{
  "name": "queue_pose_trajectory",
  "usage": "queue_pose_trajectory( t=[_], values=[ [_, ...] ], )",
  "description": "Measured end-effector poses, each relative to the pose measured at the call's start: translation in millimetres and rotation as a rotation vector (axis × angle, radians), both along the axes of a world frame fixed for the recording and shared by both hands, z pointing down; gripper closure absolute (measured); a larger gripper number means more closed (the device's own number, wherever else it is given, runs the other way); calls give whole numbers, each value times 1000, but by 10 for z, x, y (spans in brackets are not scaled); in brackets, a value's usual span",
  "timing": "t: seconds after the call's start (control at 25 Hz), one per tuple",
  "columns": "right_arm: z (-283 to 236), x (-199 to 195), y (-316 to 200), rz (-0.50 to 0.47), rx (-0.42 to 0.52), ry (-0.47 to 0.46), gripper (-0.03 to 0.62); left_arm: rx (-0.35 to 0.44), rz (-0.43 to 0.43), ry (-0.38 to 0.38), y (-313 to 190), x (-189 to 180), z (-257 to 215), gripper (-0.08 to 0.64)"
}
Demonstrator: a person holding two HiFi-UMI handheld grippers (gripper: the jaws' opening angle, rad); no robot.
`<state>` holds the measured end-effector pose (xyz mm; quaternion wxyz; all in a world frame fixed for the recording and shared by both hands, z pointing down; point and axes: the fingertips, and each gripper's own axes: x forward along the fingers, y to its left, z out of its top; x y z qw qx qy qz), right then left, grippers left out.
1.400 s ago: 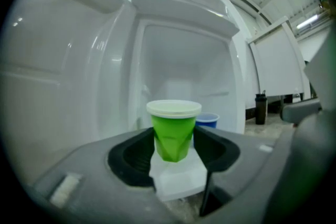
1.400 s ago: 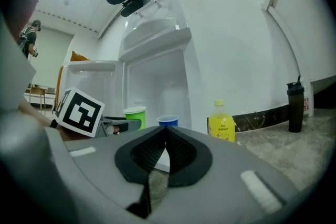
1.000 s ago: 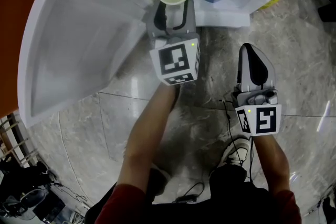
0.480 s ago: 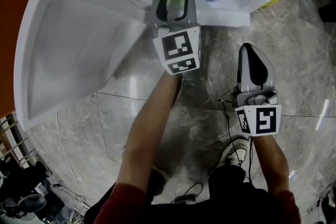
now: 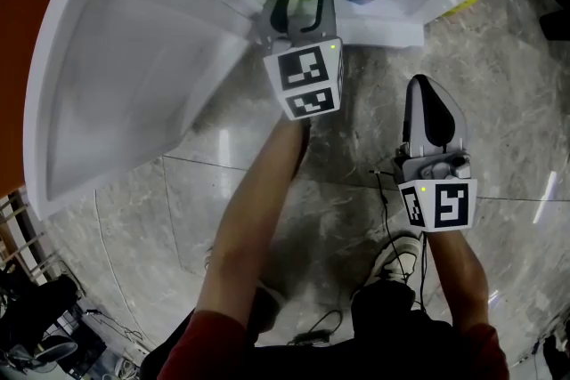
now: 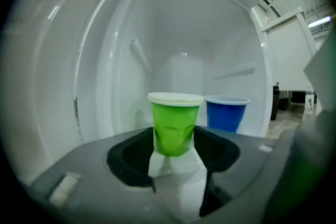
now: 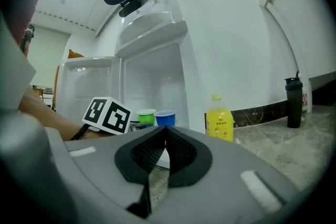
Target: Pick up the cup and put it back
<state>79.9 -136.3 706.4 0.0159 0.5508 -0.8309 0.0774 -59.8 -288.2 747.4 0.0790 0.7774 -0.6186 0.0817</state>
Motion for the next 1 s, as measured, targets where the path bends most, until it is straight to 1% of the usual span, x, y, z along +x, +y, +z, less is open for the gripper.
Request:
queue_pose_trajectory(
  t=[0.12,0.24,0.64,1.0],
  values=[
    [1,14,6,2,-1,0,592,19,-2,3,17,0,-12,310],
    [1,21,9,2,-1,1,591,18,4,3,22,8,-5,293],
    [-35,-9,34,-7,3,2,592,8,8,-5,101,-3,8,291],
    [-95,-54,74,-18,13,5,592,-8,11,-19,273,-55,73,290]
  ],
)
